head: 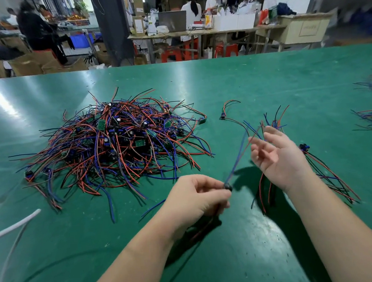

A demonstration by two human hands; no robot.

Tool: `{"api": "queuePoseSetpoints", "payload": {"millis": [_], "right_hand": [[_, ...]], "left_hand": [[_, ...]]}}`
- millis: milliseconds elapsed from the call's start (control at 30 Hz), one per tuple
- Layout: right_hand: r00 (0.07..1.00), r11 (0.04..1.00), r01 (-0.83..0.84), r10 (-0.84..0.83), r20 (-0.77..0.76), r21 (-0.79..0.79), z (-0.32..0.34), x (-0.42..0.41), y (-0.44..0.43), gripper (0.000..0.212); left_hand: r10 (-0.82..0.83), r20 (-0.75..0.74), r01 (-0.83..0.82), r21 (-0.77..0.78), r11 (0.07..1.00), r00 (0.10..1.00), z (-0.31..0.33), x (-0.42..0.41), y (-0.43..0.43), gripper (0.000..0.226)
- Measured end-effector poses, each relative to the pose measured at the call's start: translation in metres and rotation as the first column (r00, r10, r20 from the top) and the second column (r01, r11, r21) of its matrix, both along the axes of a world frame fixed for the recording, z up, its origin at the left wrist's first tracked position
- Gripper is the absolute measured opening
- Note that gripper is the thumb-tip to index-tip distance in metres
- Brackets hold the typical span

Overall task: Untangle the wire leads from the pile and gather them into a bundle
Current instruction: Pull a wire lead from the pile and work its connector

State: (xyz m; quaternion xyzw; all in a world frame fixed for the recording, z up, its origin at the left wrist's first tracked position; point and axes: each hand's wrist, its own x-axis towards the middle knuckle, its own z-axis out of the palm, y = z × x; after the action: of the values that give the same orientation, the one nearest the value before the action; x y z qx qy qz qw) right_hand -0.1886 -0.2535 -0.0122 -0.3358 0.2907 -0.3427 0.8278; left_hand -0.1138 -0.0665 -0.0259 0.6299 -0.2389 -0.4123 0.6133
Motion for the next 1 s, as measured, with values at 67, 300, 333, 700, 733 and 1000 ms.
{"api": "queuePoseSetpoints", "payload": {"millis": [67,300,333,700,733,1000], "right_hand": [[0.985,0.974,-0.140,0.118,-0.129,-0.178,-0.003,0.004,0.014,0.013],[0.855,0.182,-0.503,-0.041,-0.517,-0.845,-0.019,0.012,0.056,0.017],[0.862,0.148,-0.484,-0.092,-0.499,-0.862,-0.019,0.012,0.057,0.018],[0.482,0.234,-0.583,-0.671,-0.563,-0.778,-0.016,-0.005,0.007,0.020],[0.429,0.249,-0.618,-0.688,-0.585,-0.746,-0.015,-0.007,0.004,0.021],[0.335,0.245,-0.764,-0.640,-0.692,-0.597,-0.014,-0.004,0.014,0.022]], "left_hand": [[0.146,-0.102,-0.154,-0.073,0.985,0.984,0.000,0.004,-0.003,0.008],[0.079,-0.027,-0.081,-0.053,0.995,0.996,-0.007,0.019,0.000,0.016],[0.032,0.004,-0.032,-0.051,0.998,0.999,-0.006,0.018,0.000,0.018],[0.242,0.955,-0.541,-0.114,0.833,0.171,-0.004,0.040,0.014,0.040],[0.204,0.969,-0.612,-0.076,0.787,0.142,-0.005,0.045,0.017,0.043],[0.004,0.933,-0.666,0.255,0.702,0.360,-0.020,0.065,0.019,0.038]]}}
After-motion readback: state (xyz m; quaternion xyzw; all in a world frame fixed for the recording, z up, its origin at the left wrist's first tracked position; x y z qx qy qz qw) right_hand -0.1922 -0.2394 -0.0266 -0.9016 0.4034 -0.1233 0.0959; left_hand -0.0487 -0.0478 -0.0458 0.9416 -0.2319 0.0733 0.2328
